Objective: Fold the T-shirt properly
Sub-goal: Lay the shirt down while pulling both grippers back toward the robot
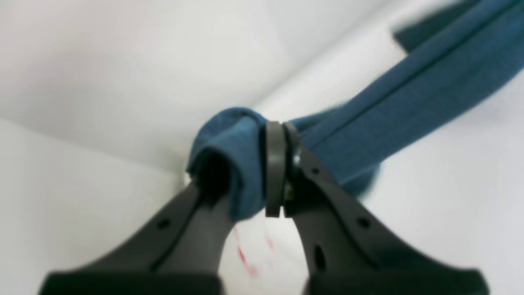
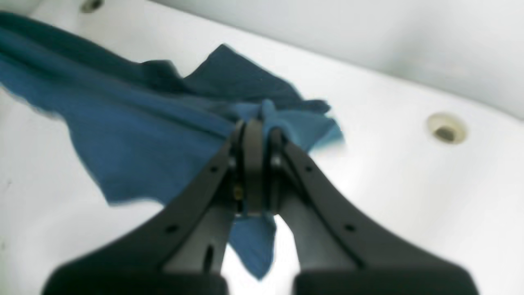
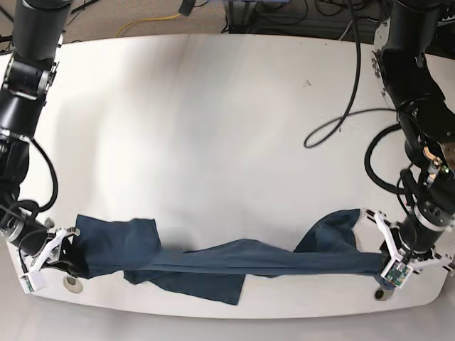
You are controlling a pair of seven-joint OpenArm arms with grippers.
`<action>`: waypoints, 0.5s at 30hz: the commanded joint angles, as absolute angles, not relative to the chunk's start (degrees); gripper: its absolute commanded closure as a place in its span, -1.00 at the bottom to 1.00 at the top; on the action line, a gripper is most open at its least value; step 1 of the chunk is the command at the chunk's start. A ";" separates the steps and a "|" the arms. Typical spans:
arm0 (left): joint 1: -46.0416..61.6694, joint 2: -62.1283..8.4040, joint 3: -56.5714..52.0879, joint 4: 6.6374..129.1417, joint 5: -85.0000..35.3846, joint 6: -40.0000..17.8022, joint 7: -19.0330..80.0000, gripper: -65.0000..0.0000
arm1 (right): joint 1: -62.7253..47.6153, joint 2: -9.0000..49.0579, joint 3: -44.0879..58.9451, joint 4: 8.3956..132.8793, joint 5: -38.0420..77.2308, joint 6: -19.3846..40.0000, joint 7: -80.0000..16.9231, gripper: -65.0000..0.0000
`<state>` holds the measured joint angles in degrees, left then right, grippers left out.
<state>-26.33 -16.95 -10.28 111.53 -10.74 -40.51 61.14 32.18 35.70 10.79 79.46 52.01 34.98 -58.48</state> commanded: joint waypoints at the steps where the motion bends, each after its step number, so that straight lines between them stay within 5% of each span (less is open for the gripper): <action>1: -23.60 -16.22 -10.86 113.80 -10.33 -40.00 60.09 1.00 | 27.47 36.70 14.81 82.95 52.26 34.68 -57.10 1.00; 15: 3.30 -12.26 -12.79 115.21 -10.42 -40.00 60.09 1.00 | 2.15 31.52 26.59 91.56 55.52 34.68 -57.10 1.00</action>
